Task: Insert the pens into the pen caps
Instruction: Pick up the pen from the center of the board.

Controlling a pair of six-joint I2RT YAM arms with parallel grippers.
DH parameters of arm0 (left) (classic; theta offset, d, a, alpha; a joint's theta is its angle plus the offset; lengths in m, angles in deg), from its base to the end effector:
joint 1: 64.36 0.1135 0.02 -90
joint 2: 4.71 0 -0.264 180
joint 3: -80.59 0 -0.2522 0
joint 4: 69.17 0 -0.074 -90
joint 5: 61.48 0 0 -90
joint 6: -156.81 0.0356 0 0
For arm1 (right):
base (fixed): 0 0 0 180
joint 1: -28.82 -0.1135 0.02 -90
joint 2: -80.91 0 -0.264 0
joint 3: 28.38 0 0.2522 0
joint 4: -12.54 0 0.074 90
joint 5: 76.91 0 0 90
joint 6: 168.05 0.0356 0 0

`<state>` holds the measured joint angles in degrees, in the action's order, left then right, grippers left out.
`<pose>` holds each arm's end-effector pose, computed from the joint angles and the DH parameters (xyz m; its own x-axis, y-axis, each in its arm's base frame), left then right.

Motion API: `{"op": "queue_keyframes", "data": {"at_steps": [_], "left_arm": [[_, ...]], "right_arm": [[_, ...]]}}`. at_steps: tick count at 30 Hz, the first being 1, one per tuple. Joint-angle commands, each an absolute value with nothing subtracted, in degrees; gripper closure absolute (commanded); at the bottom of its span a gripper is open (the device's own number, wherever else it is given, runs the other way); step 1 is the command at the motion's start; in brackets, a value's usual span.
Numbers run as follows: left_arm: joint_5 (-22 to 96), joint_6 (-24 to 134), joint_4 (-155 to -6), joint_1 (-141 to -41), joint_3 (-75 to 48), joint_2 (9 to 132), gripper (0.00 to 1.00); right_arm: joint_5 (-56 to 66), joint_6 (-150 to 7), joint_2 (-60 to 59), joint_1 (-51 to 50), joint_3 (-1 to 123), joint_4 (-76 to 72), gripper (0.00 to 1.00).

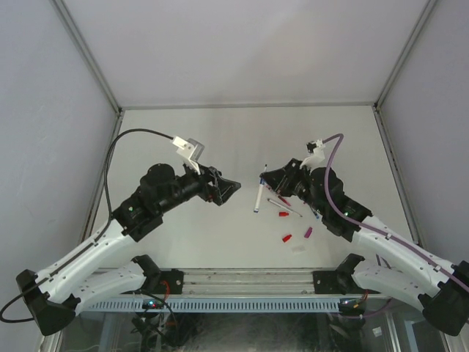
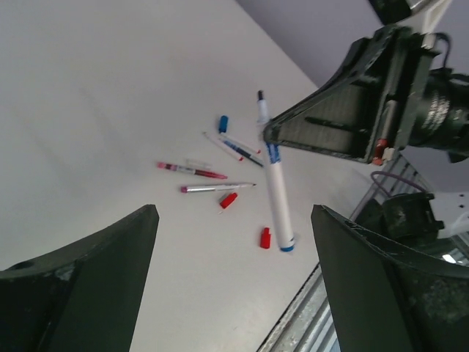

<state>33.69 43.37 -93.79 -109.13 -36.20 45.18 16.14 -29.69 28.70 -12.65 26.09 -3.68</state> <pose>0.1416 -0.1450 0.3521 -0.4316 -0.1299 -0.8927 0.6457 0.6465 -0.4063 0.1635 0.1420 0.3056 -0.5854 0.4786 -0.6544 -0.2786 0.6393 0.7167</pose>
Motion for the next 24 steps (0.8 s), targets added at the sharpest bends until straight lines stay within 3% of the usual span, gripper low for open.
{"op": "queue_keyframes", "data": {"at_steps": [1, 14, 24], "left_arm": [[38.7, 40.6, -85.1, -110.0, -37.6, 44.2, 0.09], [41.7, 39.8, -82.6, -111.4, -38.6, 47.3, 0.22], [43.9, 39.5, -81.4, -113.1, -37.8, 50.7, 0.4]], "right_arm": [[17.6, -25.6, 30.2, -14.7, 24.1, 8.4, 1.0], [12.3, -23.6, 29.4, -16.2, 23.8, 18.1, 1.0], [11.4, -24.9, 28.7, -17.8, 23.8, 20.7, 1.0]]}}
